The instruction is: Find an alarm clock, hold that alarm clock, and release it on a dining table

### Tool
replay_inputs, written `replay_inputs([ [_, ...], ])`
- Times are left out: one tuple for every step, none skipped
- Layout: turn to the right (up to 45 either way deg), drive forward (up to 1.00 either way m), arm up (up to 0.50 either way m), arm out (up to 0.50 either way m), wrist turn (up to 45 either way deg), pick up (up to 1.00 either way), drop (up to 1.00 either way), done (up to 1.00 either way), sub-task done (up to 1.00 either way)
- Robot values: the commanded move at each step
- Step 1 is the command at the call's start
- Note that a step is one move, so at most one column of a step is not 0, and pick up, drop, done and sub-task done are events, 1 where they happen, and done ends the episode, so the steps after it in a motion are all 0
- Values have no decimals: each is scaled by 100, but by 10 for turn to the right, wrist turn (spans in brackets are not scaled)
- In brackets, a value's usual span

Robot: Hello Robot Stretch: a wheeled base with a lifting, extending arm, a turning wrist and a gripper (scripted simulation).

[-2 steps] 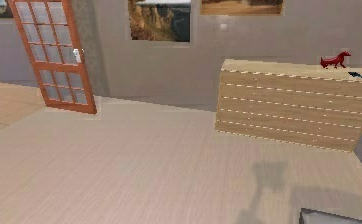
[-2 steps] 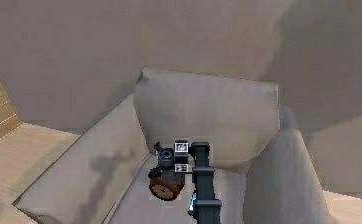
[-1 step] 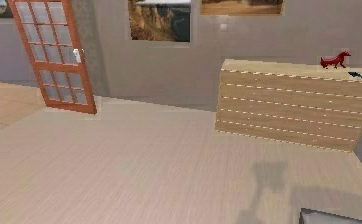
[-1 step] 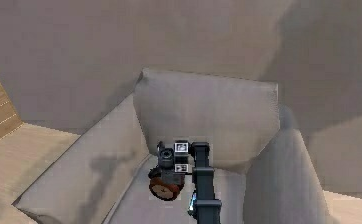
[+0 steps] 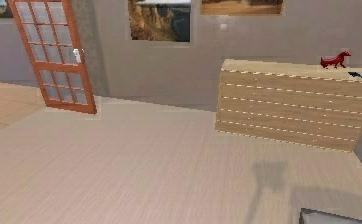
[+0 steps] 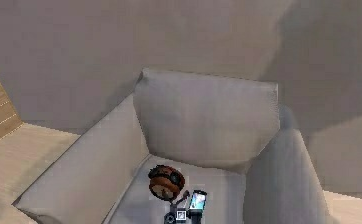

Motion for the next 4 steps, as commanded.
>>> replay_inputs([
  [0, 0, 0, 0, 0, 100, 0, 0, 0],
  [0, 0, 10, 0, 0, 0, 0, 0, 0],
  [0, 0, 42, 0, 0, 0, 0, 0, 0],
  [0, 0, 0, 0, -450, 0, 0, 0, 0],
])
